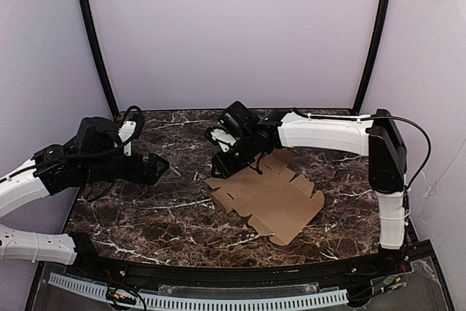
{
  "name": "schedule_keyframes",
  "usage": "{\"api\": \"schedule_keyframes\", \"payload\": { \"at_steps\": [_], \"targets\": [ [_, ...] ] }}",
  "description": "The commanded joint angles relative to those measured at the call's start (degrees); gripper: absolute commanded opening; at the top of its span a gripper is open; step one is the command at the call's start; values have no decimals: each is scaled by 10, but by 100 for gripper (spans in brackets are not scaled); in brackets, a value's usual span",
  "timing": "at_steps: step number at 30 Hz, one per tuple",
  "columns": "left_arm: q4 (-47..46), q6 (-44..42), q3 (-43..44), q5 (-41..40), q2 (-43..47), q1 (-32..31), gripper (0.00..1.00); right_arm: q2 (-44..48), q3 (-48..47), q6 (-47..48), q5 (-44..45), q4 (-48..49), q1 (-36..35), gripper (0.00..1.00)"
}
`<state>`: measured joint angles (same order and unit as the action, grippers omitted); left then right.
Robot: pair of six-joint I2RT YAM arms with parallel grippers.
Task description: Fold the paper box
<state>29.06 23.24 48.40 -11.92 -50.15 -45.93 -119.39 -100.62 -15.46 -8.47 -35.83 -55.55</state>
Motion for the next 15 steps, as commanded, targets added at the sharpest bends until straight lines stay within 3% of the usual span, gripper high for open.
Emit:
{"api": "schedule_keyframes", "payload": {
  "at_steps": [1,8,15],
  "targets": [
    [-6,11,-3,31,-22,-3,100,79,49,3,63,51,22,48],
    [-19,66,-2,72,-81,-3,100,198,158,30,210,84,62,72],
    [-56,193,-12,115,-168,-4,90,262,225,33,334,88,83,86]
  ]
}}
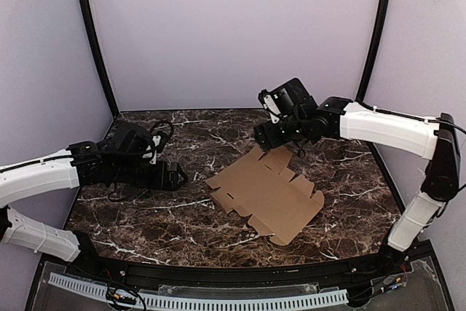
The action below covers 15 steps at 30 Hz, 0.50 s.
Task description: Fold the paper box
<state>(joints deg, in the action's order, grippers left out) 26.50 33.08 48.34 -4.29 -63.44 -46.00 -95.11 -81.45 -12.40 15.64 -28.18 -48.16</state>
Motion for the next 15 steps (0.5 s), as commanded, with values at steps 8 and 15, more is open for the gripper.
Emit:
{"api": "schedule_keyframes", "payload": {
  "at_steps": [8,15],
  "targets": [
    [-133,253,-33,115,-123,-5,83,63,108,-7,123,34,19,87],
    [-204,348,-41,149,-182,-9,81,90,168,-24,145,47,19,87]
  ]
}}
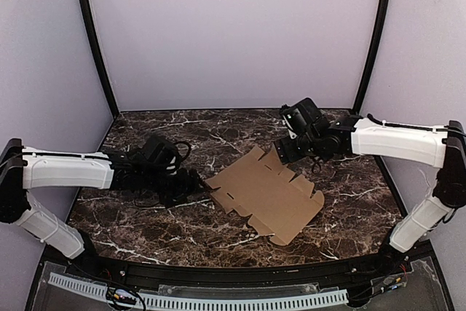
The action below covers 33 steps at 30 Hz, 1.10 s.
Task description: Fold the paper box
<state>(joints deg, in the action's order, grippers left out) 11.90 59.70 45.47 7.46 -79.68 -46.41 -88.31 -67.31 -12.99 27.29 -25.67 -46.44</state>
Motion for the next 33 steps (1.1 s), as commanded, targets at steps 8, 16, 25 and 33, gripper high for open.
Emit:
{"api": "schedule_keyframes", "payload": {
  "at_steps": [8,16,25,33],
  "targets": [
    [-92,118,33,65,-104,-21,72,58,80,-26,43,36,2,87],
    [-102,123,66,67,-154,-26,58,92,119,-27,45,41,2,87],
    [-96,114,70,74,-164,-26,30,111,140,-28,31,44,2,87],
    [-62,88,66,66,-148,-26,12,131,136,-8,18,42,2,87]
  ]
}}
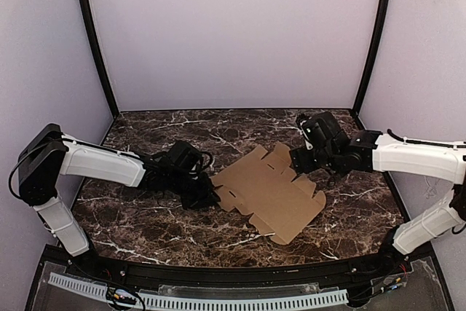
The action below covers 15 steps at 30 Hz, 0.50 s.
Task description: Fold the paper box
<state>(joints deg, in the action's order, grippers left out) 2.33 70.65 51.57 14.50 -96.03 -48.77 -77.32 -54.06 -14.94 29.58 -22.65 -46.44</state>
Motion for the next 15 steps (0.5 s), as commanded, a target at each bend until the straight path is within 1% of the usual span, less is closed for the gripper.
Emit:
{"api": "schedule_keyframes", "payload": {
  "at_steps": [1,4,5,9,12,14,15],
  "targets": [
    [37,-25,5,-5,17,-2,10,26,3,15,-5,11,2,87],
    [55,-48,8,-7,20,-2,2,42,-1,28,-14,10,2,87],
    [60,-61,9,-8,22,-1,1,48,-1,34,-21,9,2,86],
    [128,-118,23,-29,34,0,0,62,-5,72,-54,9,2,85],
    [151,-160,32,-40,49,1,0,70,-14,105,-87,8,2,85],
    [170,-203,38,-47,56,1,0,73,-23,132,-112,6,2,88],
    [180,-237,43,-49,59,1,0,73,-27,144,-126,5,2,91]
  ]
}}
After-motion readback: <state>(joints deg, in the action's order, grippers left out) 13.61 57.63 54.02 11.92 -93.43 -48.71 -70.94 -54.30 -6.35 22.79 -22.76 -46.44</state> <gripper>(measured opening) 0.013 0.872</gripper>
